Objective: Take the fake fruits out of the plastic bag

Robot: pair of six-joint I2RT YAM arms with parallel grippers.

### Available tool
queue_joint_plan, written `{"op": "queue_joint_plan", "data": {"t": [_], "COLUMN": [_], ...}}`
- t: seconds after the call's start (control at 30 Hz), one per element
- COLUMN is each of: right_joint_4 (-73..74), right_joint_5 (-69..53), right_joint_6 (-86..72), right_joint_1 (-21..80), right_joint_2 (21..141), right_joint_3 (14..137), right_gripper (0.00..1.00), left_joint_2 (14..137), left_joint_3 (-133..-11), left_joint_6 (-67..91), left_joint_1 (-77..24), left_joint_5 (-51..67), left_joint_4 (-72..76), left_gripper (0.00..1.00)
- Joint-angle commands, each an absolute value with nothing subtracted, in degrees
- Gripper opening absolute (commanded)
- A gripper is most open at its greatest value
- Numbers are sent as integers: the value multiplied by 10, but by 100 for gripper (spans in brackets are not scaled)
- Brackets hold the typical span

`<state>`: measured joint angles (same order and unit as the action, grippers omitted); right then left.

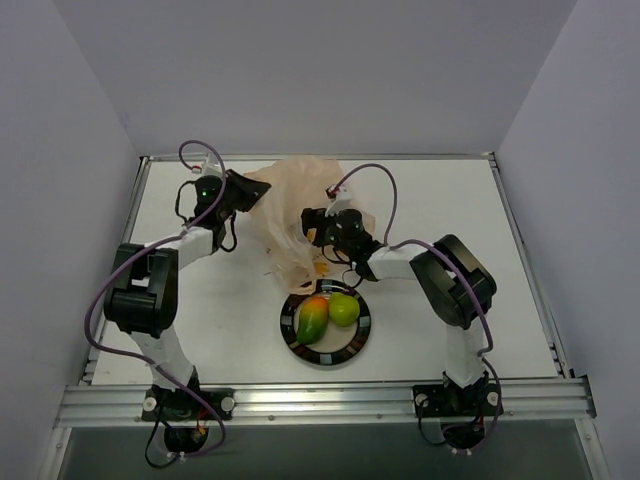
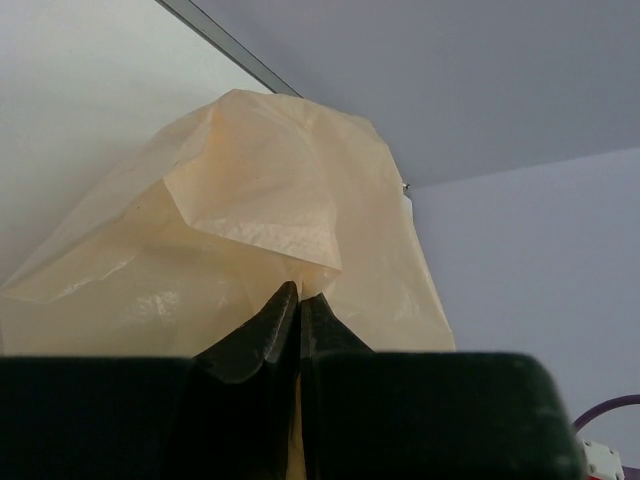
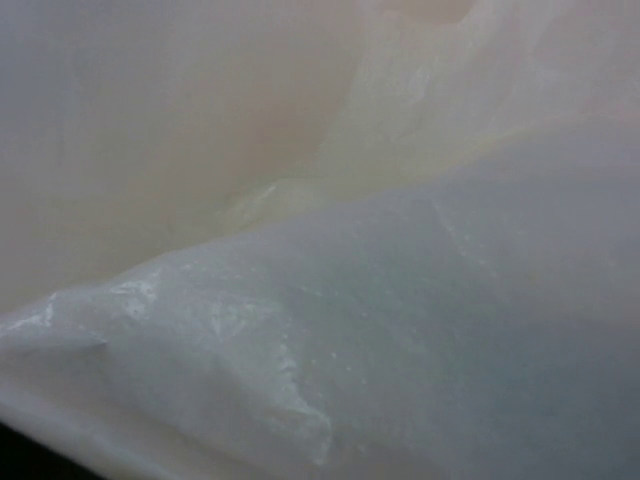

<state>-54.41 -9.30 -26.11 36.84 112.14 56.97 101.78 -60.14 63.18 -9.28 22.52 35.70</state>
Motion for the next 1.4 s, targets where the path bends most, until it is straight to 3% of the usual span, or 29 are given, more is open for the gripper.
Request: {"op": "queue_joint_plan", "data": {"t": [0.0, 0.27, 0.3, 0.33, 0.37, 0.4, 0.43, 0.5, 0.53, 0.6, 0.83, 1.03, 1.13, 1.17, 1.23, 1.27, 1.37], "right_joint_4": [-541, -461, -457, -449, -447, -448, -448, -451, -453, -451, -425, -397, -393, -392, -388, -390, -407], "right_joint_5": [-113, -52, -41, -36, -33, -34, -38, -47, -50, -61, -78, -47, -26, -24, -16, -10, -2], "right_joint_6": [-253, -243, -243, -243, -243, -243, -243, -243, -243, -244, -239, -224, -222, -222, -226, -226, -232], "right_joint_1": [373, 373, 374, 374, 374, 374, 374, 374, 374, 375, 389, 402, 404, 404, 404, 405, 407], "right_joint_2": [1138, 1157, 1158, 1158, 1161, 1163, 1165, 1169, 1172, 1183, 1212, 1234, 1236, 1234, 1228, 1215, 1174], "right_joint_3": [593, 628, 629, 631, 631, 631, 631, 635, 637, 656, 721, 757, 755, 752, 743, 735, 705], "right_gripper": [97, 100, 100, 100, 100, 100, 100, 99, 98, 98, 98, 93, 82, 72, 61, 47, 37], "left_joint_2": [1029, 1065, 1067, 1067, 1065, 1061, 1050, 1030, 1003, 970, 733, 596, 560, 554, 550, 552, 565], "left_joint_3": [-649, -680, -685, -692, -697, -697, -694, -672, -658, -613, -462, -405, -399, -390, -388, -392, -400], "left_joint_6": [633, 614, 604, 598, 592, 581, 577, 567, 565, 550, 502, 463, 447, 446, 446, 445, 439], "left_joint_1": [-88, -67, -61, -59, -56, -56, -55, -58, -60, -63, -112, -190, -219, -228, -258, -267, -300], "left_joint_5": [250, 230, 222, 218, 214, 207, 203, 196, 179, 157, -12, -46, -12, -6, 20, 25, 42], "left_joint_4": [375, 343, 322, 312, 305, 295, 292, 291, 289, 273, 146, 25, -48, -56, -70, -74, -53], "left_gripper": [2, 2, 6, 13, 27, 63, 76, 96, 100, 94, 94, 94, 94, 94, 94, 94, 94]}}
